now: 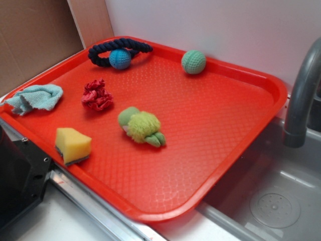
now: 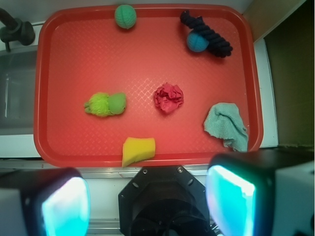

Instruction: Grab the red paper.

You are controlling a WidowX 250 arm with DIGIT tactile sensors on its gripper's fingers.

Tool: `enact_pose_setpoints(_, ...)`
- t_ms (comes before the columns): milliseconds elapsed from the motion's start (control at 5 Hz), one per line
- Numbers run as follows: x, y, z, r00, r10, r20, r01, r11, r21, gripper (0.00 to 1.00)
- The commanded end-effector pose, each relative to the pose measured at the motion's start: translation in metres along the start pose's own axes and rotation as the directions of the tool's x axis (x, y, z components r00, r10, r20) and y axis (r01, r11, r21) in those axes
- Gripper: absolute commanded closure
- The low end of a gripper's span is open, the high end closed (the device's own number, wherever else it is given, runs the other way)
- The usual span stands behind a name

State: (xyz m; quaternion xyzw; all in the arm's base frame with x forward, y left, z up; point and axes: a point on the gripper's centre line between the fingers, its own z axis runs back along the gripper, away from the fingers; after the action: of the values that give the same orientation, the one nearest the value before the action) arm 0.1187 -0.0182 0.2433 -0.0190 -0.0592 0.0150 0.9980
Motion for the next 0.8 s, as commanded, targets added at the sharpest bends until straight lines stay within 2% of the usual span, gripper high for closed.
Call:
enact_pose_setpoints(0,0.000,0.000,0.000,1.000,0.000,0.000,0.000,1.000,0.000,0.00)
enact_pose_setpoints(200,0.006,0.041,-0.050,0.996,0.085,0.010,-0.085,0.996,0.034,0.00)
enact_pose_setpoints(400,0.014,0.063,-0.083,0.996,0.094,-0.009,-0.093,0.995,0.037,0.00)
enact_pose_setpoints(600,0.041,0.064,-0.129,0.997,0.078,-0.004,-0.078,0.993,0.083,0.00)
